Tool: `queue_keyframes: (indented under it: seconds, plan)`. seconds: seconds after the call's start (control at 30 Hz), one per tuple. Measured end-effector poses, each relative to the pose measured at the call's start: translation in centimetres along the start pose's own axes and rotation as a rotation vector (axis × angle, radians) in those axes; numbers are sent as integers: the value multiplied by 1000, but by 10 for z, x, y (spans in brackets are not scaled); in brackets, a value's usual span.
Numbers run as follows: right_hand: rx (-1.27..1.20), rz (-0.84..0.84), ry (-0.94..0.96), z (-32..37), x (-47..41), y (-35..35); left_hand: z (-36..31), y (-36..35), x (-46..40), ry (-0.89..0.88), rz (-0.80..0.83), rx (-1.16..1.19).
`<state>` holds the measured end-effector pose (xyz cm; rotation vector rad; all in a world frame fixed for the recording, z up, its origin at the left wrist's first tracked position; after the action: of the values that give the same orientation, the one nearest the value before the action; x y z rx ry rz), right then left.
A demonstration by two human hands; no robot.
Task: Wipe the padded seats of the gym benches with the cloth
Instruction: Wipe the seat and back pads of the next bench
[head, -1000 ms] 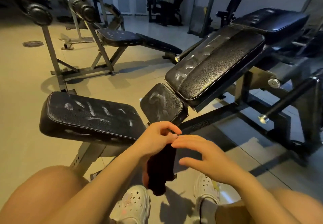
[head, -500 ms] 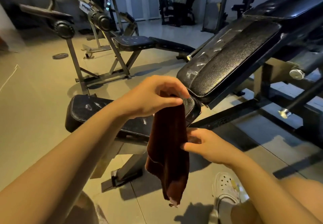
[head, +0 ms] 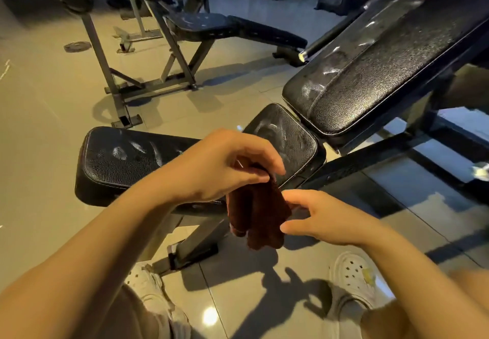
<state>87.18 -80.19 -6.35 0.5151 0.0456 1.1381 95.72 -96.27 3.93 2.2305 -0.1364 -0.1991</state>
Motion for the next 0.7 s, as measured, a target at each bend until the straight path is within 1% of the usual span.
queue_keyframes:
  seconds: [0.1, 0.13, 0.17, 0.23, 0.27, 0.33, 0.4, 0.47, 0.53, 0.63, 0.7]
  plan:
    - [495, 7, -167, -21, -7, 4, 9, 17, 10, 58, 6, 60]
    - [625, -33, -196, -24, -8, 9, 16, 22, 15, 90, 3, 75]
    - [663, -102, -205, -24, -8, 15, 23, 24, 20, 126, -7, 84]
    - [595, -255, -213, -22, -7, 30, 35, 23, 29, 210, -40, 51]
    - [546, -344, -204, -19, -6, 37, 41, 19, 32, 248, -65, -29]
    - [444, -537, -166, -12, -6, 45, 50, 9, 35, 283, -92, -284]
    - [401, -680, -111, -3, -7, 44, 57, -8, 35, 329, -64, -425]
    - [373, -793, -48, 3, -8, 39, 62, -23, 34, 370, -35, -455]
    - [296, -943, 20, 1, -3, 36, 66, -36, 34, 390, -37, -468]
    - [198, -1221, 172, -8, 4, 31, 69, -54, 30, 375, -24, -499]
    - [223, -1332, 314, 0, -13, 33, 69, -63, 24, 333, -58, -538]
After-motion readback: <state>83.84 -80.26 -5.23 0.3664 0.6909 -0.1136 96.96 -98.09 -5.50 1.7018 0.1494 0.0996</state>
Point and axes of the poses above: each hand's wrist, its own x-axis away from the middle knuckle, its own y-axis out of the back of the hand, z = x × y, the point moved 3 cm from there along -x, towards the middle knuckle, and after that the axes turned 11 degrees about -x, right-handed, at the moved point
